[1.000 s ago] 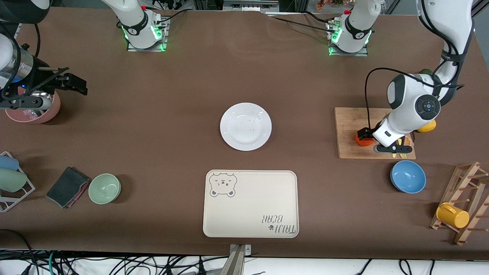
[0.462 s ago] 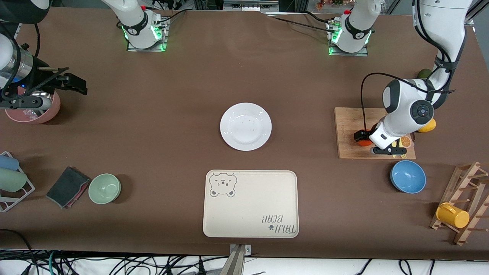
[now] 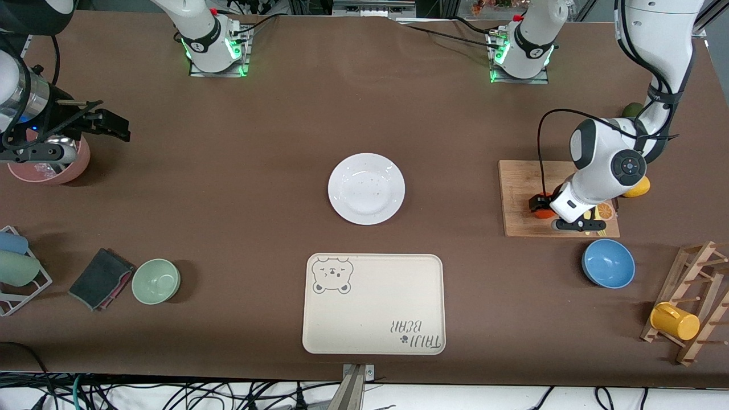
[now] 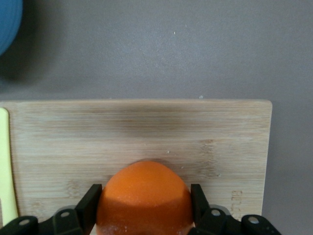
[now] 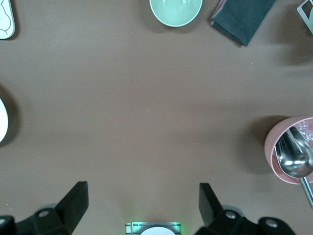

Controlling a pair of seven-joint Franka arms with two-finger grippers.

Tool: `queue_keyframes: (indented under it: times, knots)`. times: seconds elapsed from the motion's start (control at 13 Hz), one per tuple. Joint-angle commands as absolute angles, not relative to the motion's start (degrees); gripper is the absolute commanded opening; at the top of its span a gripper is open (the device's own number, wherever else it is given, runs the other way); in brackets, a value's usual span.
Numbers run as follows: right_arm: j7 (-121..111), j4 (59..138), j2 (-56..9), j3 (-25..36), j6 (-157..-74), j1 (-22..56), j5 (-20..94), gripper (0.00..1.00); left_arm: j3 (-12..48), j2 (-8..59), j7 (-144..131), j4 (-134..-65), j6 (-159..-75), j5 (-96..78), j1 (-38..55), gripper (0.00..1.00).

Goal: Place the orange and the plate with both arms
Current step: 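Carry the orange with the left gripper onto the white plate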

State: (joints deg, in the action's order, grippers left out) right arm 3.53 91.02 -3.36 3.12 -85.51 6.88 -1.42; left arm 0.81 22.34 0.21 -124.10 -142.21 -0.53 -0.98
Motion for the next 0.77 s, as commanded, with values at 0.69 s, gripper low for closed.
queue_keyframes:
  times: [0.69]
  knots:
    - [4.0,90.7,-3.3,3.2,-84.7,6.8,-1.1,1.0,3.8,13.4,-17.2,-121.6,-137.3,-18.5,17.7,0.14]
